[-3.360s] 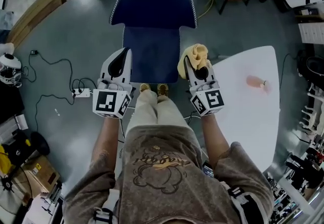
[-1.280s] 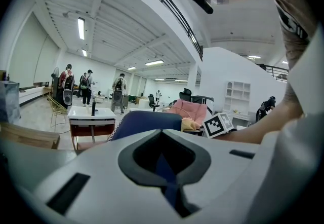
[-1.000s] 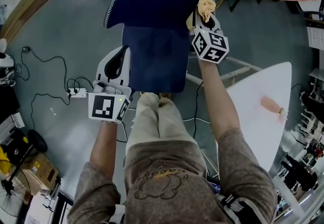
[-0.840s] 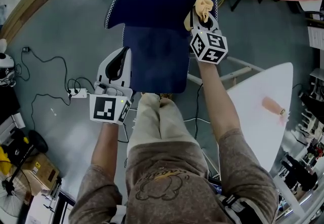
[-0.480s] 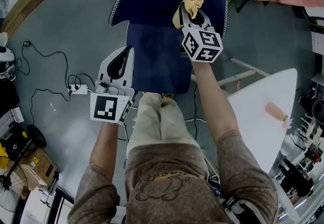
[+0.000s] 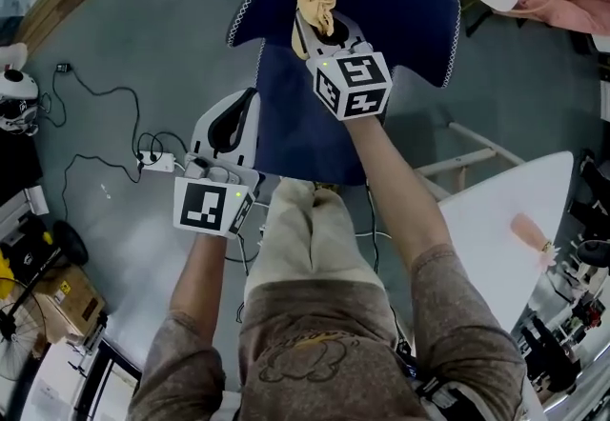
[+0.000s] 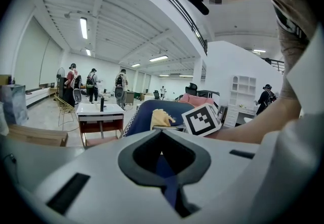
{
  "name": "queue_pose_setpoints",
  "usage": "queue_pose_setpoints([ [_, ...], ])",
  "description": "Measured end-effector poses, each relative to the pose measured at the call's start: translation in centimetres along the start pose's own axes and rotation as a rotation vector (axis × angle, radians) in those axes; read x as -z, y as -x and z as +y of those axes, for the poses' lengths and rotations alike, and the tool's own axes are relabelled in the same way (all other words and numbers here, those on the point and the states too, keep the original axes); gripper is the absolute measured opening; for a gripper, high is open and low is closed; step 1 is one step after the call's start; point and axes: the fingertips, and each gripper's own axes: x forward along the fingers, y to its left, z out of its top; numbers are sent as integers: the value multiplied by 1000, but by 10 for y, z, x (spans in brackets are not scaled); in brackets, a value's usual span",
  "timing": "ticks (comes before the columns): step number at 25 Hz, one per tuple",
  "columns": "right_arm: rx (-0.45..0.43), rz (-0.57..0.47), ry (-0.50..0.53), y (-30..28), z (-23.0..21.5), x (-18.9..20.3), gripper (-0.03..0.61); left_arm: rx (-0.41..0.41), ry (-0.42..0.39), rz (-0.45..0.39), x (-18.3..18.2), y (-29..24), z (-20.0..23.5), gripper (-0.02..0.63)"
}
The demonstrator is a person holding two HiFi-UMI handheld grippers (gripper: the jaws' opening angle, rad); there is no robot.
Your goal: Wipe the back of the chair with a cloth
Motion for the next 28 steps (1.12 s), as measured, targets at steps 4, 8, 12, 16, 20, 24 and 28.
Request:
queue_pose_setpoints([
  [4,-67,10,8,-18,26,4,71,-9,4,4,6,4,3,8],
  [8,-135,10,9,-29,59,8,69,-15,12,8,13,8,10,9],
  [12,-146,-14,-12,-28,69,9,71,-25,25,9,18,12,16,9],
  [16,-111,-33,-4,-15,52,11,71,-19,31,10,25,11,12,8],
  [20,-16,-48,29,13,17,18,71,4,37,13,30,7,3,9],
  [24,128,-67,21,52,-31,31,71,34,33,23,38,1,-4,8],
  [28,268,-67,36,96,-75,46,71,60,30,34,43,-6,-15,8],
])
